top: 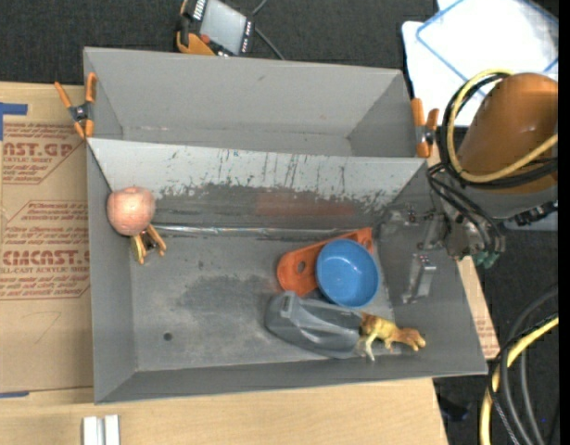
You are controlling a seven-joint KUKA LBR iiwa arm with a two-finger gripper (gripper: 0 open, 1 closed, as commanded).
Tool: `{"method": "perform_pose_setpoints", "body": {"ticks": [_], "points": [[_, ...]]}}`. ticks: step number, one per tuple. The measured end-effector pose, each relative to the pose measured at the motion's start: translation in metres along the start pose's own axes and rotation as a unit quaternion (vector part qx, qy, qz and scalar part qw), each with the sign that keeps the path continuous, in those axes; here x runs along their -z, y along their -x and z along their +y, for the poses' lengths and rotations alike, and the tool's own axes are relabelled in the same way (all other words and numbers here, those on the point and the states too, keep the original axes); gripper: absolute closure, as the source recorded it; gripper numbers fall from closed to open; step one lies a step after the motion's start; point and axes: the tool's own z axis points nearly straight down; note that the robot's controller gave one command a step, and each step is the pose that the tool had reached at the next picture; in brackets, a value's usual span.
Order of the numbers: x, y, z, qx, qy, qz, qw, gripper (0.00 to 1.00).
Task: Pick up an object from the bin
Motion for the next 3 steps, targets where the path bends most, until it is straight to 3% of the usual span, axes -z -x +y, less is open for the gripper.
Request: {"method": "perform_pose_setpoints", "body": {"ticks": [1, 2, 3], "points": [[0.005, 0.002, 0.001, 0.001, -0.001, -0.004, 1.0, 0.0], [-0.139, -0.043, -0.023, 0.026, 0.001, -0.0008, 0.9997, 0.0], [-0.067, 0.062, 0.019, 0.002, -0.001, -0.0134, 0.9999, 0.0]]}}
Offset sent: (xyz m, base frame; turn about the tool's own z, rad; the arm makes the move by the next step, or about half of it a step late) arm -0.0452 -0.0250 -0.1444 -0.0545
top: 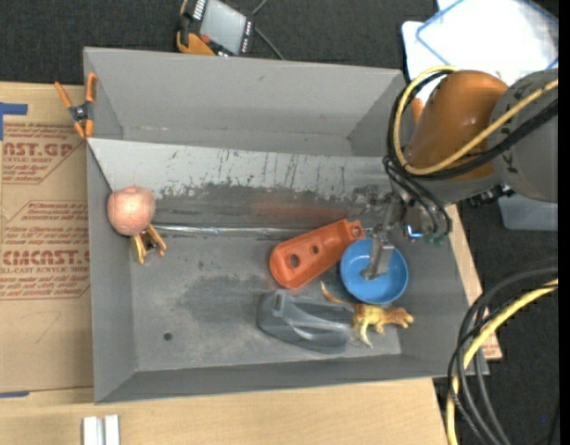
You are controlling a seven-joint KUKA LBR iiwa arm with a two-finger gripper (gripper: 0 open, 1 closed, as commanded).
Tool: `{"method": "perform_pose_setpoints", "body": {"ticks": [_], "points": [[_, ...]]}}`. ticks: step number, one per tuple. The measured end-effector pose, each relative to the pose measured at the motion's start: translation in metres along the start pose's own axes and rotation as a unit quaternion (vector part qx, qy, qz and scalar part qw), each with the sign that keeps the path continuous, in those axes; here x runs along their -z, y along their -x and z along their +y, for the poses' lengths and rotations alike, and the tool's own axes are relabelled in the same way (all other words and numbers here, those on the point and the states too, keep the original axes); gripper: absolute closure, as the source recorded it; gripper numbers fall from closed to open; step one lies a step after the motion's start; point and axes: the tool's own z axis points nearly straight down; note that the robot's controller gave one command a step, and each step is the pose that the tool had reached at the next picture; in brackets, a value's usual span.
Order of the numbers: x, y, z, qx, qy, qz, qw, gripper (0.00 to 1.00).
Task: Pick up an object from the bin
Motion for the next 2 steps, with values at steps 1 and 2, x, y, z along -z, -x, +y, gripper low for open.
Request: {"method": "perform_pose_setpoints", "body": {"ticks": [1, 2], "points": [[-0.074, -0.099, -0.038, 0.016, 0.002, 0.0184, 0.9997, 0.0], [-0.077, -0.019, 0.006, 0.109, -0.001, 0.0008, 0.9941, 0.0]]}}
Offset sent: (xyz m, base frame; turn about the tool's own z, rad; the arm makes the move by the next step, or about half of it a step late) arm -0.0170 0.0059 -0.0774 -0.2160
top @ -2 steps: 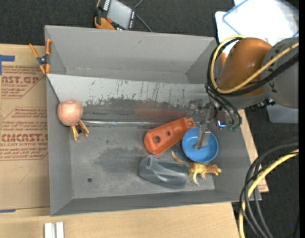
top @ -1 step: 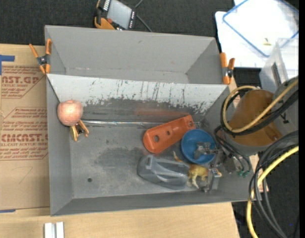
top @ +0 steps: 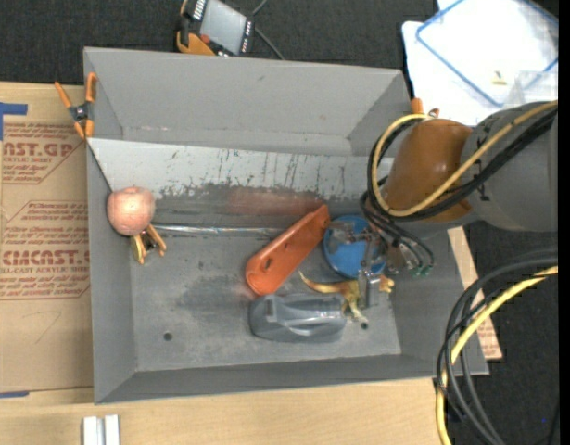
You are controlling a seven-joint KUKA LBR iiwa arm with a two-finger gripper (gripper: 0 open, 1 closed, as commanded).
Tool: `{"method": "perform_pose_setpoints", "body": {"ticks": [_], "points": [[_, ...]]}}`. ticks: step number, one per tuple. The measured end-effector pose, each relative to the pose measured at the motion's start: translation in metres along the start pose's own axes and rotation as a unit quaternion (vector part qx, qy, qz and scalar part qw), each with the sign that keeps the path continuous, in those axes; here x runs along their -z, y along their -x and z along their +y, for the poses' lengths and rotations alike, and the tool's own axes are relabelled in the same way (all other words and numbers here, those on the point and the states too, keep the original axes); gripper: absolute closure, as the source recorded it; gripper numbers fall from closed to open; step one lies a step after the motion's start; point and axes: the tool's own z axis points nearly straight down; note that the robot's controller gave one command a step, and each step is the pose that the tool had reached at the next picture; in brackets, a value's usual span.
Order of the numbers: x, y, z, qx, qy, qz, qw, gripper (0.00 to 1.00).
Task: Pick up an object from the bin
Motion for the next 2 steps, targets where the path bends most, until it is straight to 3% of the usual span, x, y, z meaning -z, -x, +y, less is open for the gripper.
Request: {"method": "perform_pose_setpoints", "body": {"ticks": [1, 2], "points": [[0.0063, -0.0722, 0.0103, 0.221, 0.003, 0.001, 0.9753, 1.0], [0.0063, -0.0722, 0.0104, 0.221, 0.003, 0.001, 0.9753, 1.0]]}}
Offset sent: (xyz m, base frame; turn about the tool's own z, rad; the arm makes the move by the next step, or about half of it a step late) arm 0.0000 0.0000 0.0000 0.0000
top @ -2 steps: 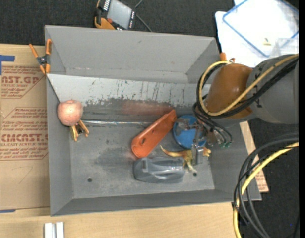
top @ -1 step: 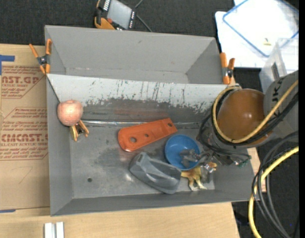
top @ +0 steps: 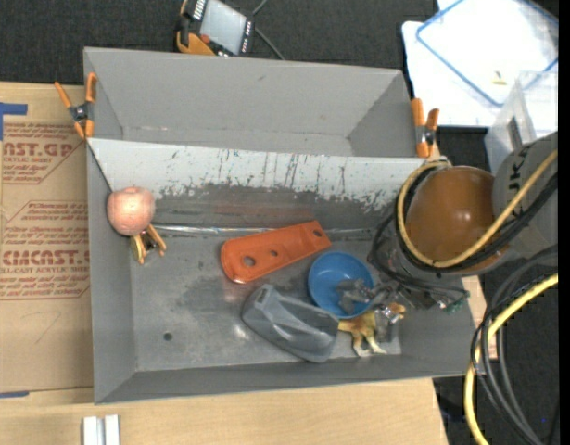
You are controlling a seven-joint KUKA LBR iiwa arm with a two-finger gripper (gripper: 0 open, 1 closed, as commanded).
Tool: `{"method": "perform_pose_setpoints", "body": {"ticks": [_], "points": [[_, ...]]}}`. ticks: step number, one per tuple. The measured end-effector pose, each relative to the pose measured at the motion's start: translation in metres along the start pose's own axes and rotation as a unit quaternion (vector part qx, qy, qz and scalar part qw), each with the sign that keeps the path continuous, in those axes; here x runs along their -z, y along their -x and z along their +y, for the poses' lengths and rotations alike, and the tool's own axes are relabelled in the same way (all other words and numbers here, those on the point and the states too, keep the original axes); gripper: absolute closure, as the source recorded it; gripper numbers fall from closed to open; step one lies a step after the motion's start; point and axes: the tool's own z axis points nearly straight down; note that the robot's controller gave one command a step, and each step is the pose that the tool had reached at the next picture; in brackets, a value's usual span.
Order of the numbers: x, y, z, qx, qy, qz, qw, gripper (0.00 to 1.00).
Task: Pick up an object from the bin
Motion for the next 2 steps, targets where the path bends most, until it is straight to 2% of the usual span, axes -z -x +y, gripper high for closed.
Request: {"method": "perform_pose_setpoints", "body": {"ticks": [2], "points": [[0.063, -0.001, 0.002, 0.0, 0.003, 0.0035, 1.0, 1.0]]}}
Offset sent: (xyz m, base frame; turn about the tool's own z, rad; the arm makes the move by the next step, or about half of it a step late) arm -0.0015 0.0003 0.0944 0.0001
